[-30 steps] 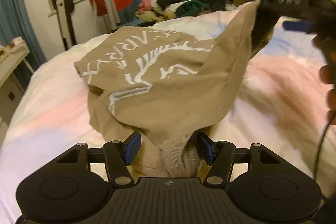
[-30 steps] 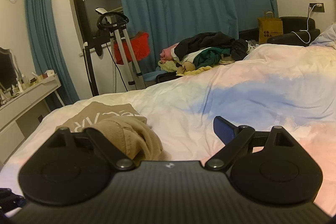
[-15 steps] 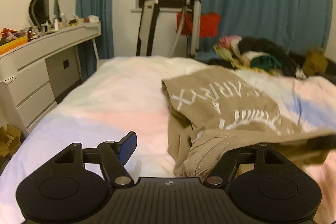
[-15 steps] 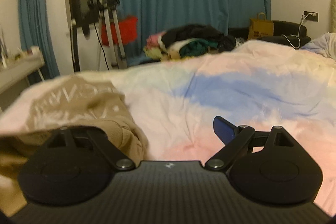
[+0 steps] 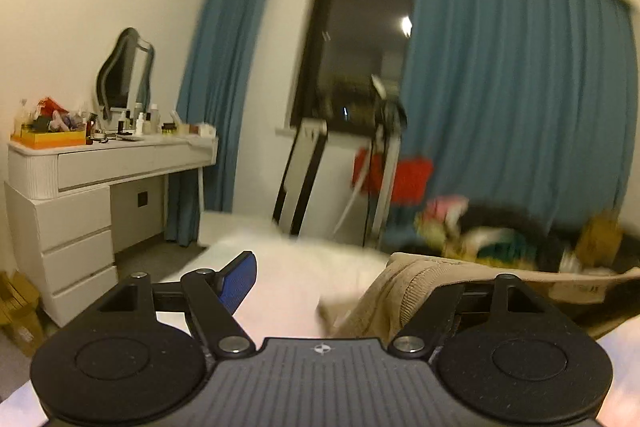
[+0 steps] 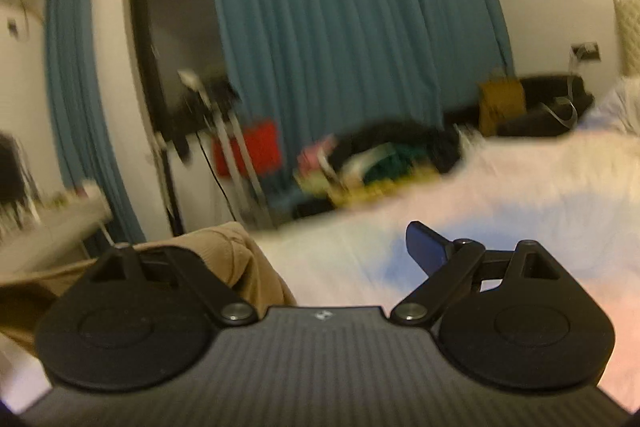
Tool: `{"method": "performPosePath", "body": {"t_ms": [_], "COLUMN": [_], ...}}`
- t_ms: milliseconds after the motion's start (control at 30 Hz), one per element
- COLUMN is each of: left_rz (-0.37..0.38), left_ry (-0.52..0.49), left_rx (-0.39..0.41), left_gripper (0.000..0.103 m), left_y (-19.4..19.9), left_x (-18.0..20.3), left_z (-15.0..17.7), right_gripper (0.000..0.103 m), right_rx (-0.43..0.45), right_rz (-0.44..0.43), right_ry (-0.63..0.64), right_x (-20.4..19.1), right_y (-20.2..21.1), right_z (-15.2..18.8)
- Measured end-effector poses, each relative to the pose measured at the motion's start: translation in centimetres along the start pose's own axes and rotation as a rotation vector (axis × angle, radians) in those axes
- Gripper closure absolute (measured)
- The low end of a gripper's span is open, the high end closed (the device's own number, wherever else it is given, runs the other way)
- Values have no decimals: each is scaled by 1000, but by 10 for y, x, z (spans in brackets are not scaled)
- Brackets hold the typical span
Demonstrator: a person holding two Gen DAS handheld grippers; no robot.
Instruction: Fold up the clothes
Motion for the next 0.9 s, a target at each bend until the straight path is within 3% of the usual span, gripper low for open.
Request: {"method": "performPosePath", "body": {"t_ms": [167, 333, 500, 667, 800, 900], "left_rz": [24, 84, 165, 248, 274, 284], "left_ry": [133, 127, 140, 145, 141, 156], "left_rx": [146, 269, 354, 382, 349, 273], "left_gripper": [29, 29, 28, 27, 26, 26], "left_y": [7, 31, 63, 106, 109, 80], "left_x": [6, 25, 42, 60, 74, 85], "left_z": [-120, -245, -346, -404, -414, -398], "right_gripper": [13, 13, 13, 13, 13, 13], "right_rx": [160, 286, 397, 443, 439, 391], "right_rz": [-76, -128, -176, -221, -214, -194], "right_ry": [-20, 24, 64, 45, 76, 103], "right_x": [-46, -78, -92, -87, -81, -75], "right_y": [4, 27, 75, 109, 110, 94], "right_z": [-116, -235, -329, -392, -408, -402]}}
Point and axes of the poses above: each gripper's, at about its wrist camera, not at the fingertips, and y roughly against the way its jaws point, x to its right, z to its underside, the point moved 7 cm from there along -y, roughly the way its jaws point, and after that the axes turned 9 degrees about x, right-handed, at the moved point
